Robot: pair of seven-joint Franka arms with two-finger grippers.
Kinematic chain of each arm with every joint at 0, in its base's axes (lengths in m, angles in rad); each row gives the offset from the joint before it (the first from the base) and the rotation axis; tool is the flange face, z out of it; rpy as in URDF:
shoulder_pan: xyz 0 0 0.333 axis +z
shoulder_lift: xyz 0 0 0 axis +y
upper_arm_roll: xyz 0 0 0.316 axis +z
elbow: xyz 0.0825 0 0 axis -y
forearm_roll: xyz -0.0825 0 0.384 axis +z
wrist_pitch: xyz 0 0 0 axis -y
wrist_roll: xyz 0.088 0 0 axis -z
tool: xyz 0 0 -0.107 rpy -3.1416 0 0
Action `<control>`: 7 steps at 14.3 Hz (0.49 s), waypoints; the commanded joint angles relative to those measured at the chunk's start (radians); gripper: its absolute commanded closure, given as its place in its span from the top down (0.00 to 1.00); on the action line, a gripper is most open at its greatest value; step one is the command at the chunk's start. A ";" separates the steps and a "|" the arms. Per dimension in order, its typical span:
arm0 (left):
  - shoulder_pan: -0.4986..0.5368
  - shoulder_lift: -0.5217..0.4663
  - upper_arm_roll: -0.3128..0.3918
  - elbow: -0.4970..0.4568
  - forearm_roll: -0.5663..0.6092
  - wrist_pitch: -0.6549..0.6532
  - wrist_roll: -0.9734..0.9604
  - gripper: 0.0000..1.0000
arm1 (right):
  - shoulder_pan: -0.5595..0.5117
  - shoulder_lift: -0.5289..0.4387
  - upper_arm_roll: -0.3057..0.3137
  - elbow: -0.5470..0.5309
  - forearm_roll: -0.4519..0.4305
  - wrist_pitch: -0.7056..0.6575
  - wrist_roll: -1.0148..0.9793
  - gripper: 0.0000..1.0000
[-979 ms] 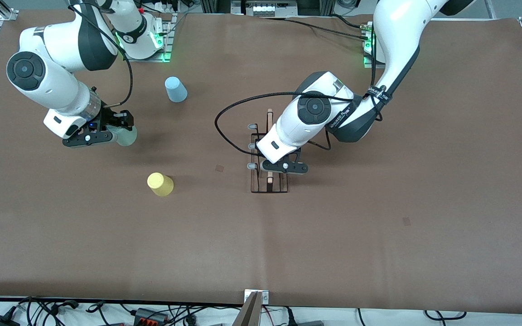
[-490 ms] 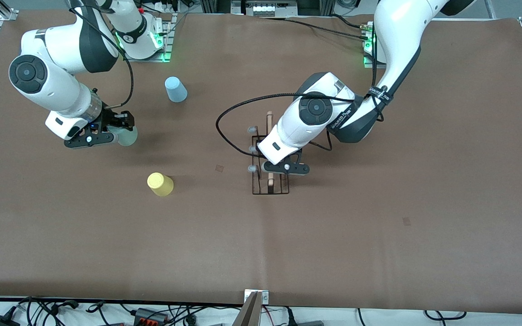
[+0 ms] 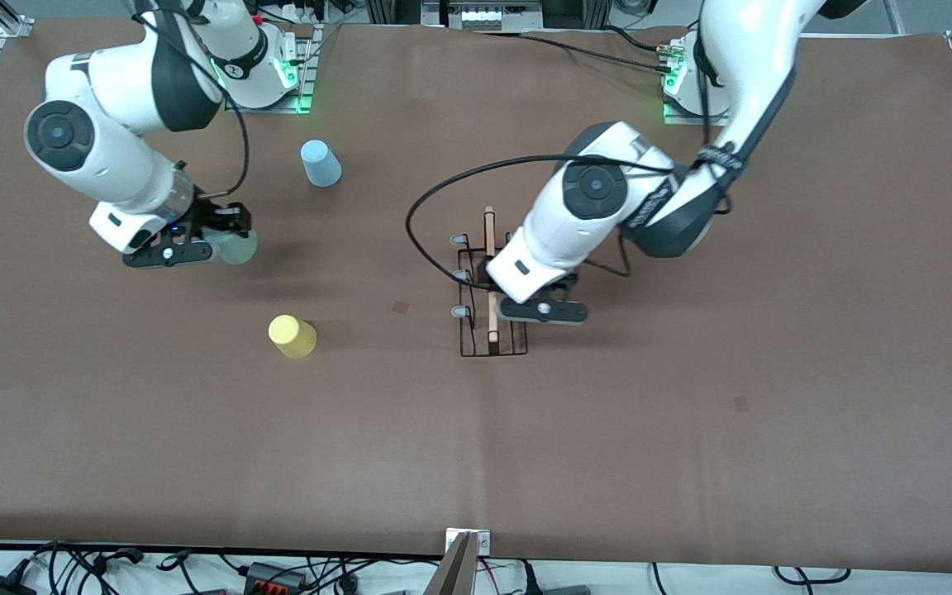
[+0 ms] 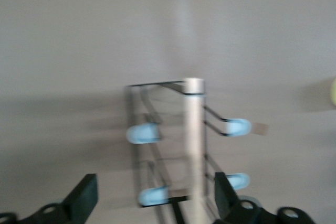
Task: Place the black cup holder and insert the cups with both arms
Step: 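Set the rack down and release it with the left gripper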
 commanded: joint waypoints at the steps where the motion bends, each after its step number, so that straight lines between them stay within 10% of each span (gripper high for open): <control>1: 0.096 -0.083 -0.004 -0.013 0.060 -0.113 0.112 1.00 | 0.015 -0.011 0.126 0.050 0.075 -0.021 0.234 0.06; 4: 0.245 -0.146 -0.004 -0.015 0.061 -0.173 0.333 1.00 | 0.061 0.018 0.277 0.114 0.112 0.034 0.588 0.06; 7: 0.411 -0.190 -0.012 -0.009 0.061 -0.213 0.594 1.00 | 0.200 0.081 0.286 0.128 0.094 0.172 0.821 0.05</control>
